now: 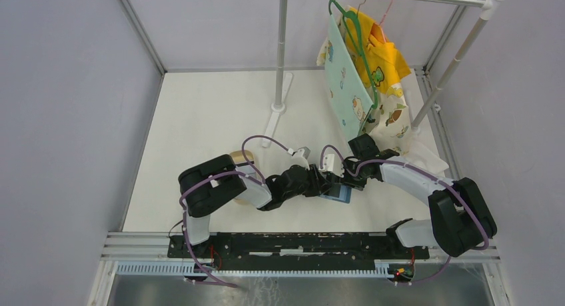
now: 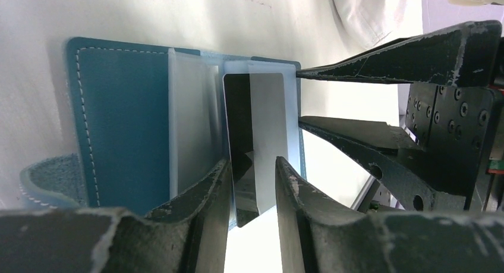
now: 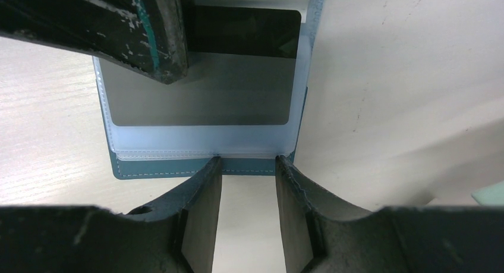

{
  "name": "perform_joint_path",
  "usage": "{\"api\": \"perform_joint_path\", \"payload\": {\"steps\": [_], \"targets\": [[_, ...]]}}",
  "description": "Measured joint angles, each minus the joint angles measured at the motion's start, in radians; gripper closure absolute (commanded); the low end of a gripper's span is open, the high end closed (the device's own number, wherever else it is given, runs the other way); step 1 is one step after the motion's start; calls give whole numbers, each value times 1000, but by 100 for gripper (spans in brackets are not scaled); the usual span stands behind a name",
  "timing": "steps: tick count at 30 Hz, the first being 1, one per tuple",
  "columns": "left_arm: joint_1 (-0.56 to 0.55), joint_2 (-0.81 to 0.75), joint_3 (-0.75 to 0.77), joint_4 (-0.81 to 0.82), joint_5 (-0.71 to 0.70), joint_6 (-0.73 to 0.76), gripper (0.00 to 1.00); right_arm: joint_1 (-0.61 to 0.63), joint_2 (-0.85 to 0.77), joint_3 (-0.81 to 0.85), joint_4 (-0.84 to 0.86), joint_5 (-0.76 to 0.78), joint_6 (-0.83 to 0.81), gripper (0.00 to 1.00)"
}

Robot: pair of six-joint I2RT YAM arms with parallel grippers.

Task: Put the credit cards into the card holder
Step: Insert the credit card into the card holder.

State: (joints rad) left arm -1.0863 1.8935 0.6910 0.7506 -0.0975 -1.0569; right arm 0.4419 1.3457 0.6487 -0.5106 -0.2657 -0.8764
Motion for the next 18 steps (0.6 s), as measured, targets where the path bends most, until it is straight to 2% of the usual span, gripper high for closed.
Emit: {"api": "perform_joint_path", "payload": {"steps": [10,18], "targets": [[-5,-5,0,6,32,40,59,-4,5,5,-6,-13,0,56],[-7,-5,-9,39,75,69,50,-11,14,11,-11,-27,10,56]]}}
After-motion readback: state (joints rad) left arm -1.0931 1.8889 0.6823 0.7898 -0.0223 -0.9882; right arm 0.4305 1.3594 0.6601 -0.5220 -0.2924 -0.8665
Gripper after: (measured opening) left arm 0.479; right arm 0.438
